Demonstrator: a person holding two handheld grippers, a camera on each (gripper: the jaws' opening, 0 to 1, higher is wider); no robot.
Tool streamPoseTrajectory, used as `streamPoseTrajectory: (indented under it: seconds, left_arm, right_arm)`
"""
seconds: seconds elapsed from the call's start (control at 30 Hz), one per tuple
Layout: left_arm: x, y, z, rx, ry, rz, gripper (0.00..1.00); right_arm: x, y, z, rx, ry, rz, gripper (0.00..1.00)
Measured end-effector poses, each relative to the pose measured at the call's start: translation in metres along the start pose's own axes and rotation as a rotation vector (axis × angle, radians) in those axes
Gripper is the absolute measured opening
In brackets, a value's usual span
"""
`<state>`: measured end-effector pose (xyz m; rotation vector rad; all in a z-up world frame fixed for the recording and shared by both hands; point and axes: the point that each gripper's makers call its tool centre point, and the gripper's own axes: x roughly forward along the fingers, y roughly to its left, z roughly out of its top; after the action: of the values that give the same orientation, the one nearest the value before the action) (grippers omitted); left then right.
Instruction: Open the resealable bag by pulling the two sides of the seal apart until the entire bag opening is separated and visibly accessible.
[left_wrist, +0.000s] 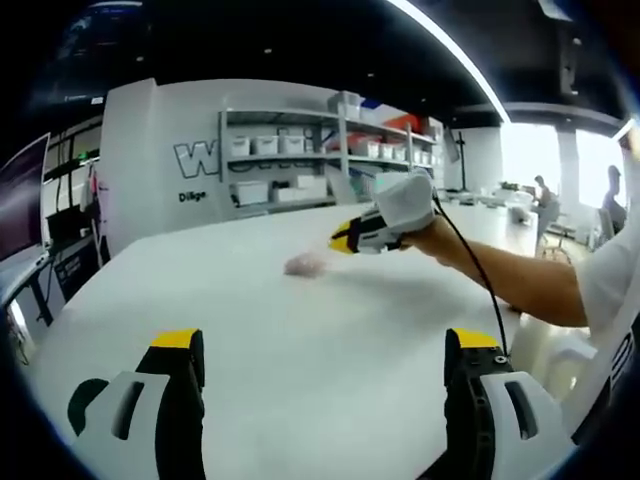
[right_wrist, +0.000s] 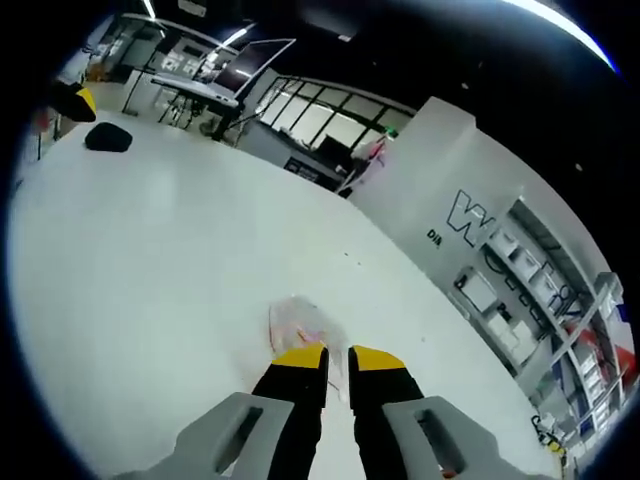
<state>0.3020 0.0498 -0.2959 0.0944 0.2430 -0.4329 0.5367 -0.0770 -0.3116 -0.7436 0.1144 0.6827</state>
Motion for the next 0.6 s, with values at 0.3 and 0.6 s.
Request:
streamPoseTrajectory:
  seconds: [0.3, 0.6]
  left_arm:
    - [0.001, -0.002, 0.000, 0.000, -0.001, -0.006, 0.99]
    - [0.002, -0.003, 0.000, 0.002, 0.002, -0.008, 0.99]
  right_arm:
    - [-0.001, 0.004, -0.005, 0.065, -0.009, 0.016, 0.12]
    - [-0.009, 0.016, -0.008, 0.199, -0.034, 0.044, 0.34]
